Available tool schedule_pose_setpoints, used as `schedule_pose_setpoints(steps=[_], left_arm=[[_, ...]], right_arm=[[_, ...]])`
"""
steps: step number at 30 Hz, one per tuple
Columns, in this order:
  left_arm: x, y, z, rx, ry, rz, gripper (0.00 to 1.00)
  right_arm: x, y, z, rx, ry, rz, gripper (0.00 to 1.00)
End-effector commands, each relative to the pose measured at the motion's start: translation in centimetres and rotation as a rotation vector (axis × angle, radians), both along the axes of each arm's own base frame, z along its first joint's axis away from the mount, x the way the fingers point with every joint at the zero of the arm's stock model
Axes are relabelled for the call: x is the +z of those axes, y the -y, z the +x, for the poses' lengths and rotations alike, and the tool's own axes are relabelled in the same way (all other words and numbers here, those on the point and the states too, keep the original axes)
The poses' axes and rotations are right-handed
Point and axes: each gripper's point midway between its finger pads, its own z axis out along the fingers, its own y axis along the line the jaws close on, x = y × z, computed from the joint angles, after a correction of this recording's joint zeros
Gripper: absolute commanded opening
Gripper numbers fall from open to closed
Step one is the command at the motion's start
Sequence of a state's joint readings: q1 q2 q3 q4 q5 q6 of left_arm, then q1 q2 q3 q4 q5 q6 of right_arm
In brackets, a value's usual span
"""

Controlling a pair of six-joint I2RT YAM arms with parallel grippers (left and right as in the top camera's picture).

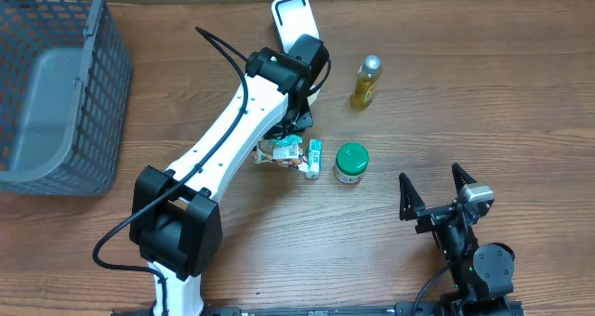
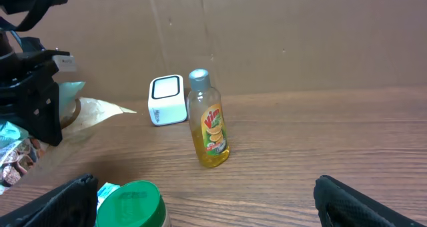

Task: Scan the item barcode
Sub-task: 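Lower the wipes pack onto the table left of the tissue pack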

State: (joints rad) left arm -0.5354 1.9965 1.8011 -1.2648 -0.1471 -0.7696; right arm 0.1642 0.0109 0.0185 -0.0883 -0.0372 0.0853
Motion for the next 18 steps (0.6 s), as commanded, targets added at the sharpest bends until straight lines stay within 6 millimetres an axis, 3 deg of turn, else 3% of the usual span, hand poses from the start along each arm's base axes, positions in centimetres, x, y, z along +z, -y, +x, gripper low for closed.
schedule_pose_setpoints(steps=[1, 18], left_arm=[[-0.4, -0.1, 0.2, 0.023, 0.009, 0.012, 0.04], [-3.9, -0.3, -1.1, 0.021, -0.044, 0.012, 0.07]], right_arm=[[-0.2, 0.0, 0.0, -0.001, 0.004, -0.004, 1.00], [-0.2, 0.0, 0.0, -0.001, 0.004, -0.004, 1.00]])
